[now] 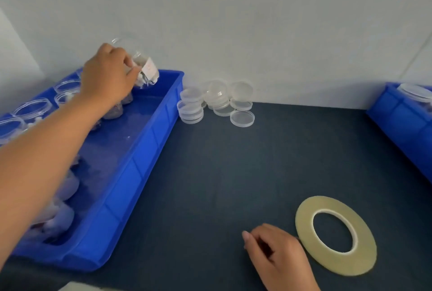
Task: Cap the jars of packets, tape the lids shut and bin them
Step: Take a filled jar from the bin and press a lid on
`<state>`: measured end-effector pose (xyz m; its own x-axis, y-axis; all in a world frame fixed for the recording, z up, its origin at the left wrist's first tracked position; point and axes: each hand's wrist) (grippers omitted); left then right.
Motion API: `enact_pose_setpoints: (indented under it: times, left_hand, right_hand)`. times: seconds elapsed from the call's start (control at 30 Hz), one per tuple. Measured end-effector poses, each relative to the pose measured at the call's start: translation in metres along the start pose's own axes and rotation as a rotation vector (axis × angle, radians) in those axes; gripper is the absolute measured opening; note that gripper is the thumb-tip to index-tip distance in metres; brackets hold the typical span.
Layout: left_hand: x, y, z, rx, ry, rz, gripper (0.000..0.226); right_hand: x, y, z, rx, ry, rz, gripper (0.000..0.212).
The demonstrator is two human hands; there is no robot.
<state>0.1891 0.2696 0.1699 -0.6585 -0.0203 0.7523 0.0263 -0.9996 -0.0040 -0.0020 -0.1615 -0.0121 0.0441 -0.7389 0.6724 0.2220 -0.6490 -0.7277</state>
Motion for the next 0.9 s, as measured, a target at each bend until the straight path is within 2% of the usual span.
enact_pose_setpoints:
  times: [0.1, 0.2, 0.23, 0.33, 0.4, 0.47, 0.53, 0.63, 0.67, 0.73, 0.77, 0.8, 0.83, 0.9]
  left_hand:
    - [0.047, 0.035, 0.003, -0.11, 0.106, -0.054, 0.047]
    - [0.082, 0.093, -0.014, -0.25, 0.015, -0.176, 0.052]
    - [0.089, 0.116, -0.026, -0.32, -0.064, -0.218, 0.054]
    - [0.095, 0.177, -0.07, -0.517, -0.32, -0.26, 0.057]
    - [0.086, 0.212, -0.109, -0.608, -0.401, -0.272, 0.055]
    - [0.077, 0.239, -0.147, -0.669, -0.398, -0.309, 0.053]
    - [0.068, 0.25, -0.173, -0.701, -0.343, -0.425, 0.045]
    - [0.053, 0.247, -0.184, -0.638, -0.305, -0.739, 0.034]
    - [0.048, 0.246, -0.18, -0.533, -0.288, -0.907, 0.028]
    - [0.029, 0.243, -0.163, -0.167, -0.222, -1.14, 0.018]
    - [0.014, 0.241, -0.15, 0.001, -0.225, -1.128, 0.017]
    - [-0.004, 0.238, -0.135, 0.098, -0.274, -1.038, 0.017]
    - [-0.024, 0.234, -0.12, 0.11, -0.35, -0.893, 0.016]
    - [-0.067, 0.227, -0.097, -0.019, -0.487, -0.62, 0.019]
  right_hand:
    - [0.001, -0.003, -0.002, 0.013, -0.005, 0.018, 0.029]
    - [0.003, -0.006, -0.005, -0.032, -0.001, 0.101, 0.016]
    - [0.003, -0.006, -0.005, -0.068, 0.005, 0.133, 0.021]
    - [0.003, -0.004, -0.008, -0.119, 0.029, 0.225, 0.075]
    - [0.003, -0.004, -0.009, -0.118, 0.029, 0.307, 0.103]
    - [0.006, -0.004, -0.008, -0.139, 0.033, 0.409, 0.107]
    - [0.008, -0.002, -0.006, -0.169, 0.058, 0.52, 0.093]
    - [0.008, 0.003, -0.005, -0.215, 0.109, 0.58, 0.083]
    - [0.007, 0.004, -0.005, -0.226, 0.115, 0.566, 0.085]
    - [0.005, 0.005, -0.005, -0.233, 0.107, 0.512, 0.094]
    - [0.004, 0.005, -0.006, -0.225, 0.096, 0.49, 0.098]
    - [0.002, 0.005, -0.006, -0.215, 0.083, 0.472, 0.099]
    - [0.0, 0.005, -0.005, -0.205, 0.07, 0.459, 0.1]
    - [-0.002, 0.005, -0.004, -0.201, 0.057, 0.435, 0.101]
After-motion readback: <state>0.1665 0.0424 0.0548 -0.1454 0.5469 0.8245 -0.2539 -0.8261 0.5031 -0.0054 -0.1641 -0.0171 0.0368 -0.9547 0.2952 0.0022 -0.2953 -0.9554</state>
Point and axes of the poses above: each hand's wrist, its own z-axis towards the middle knuckle, its own x-axis out of the back of the hand, y = z × x, and after that the axes turned 10 degrees about -x, right-handed
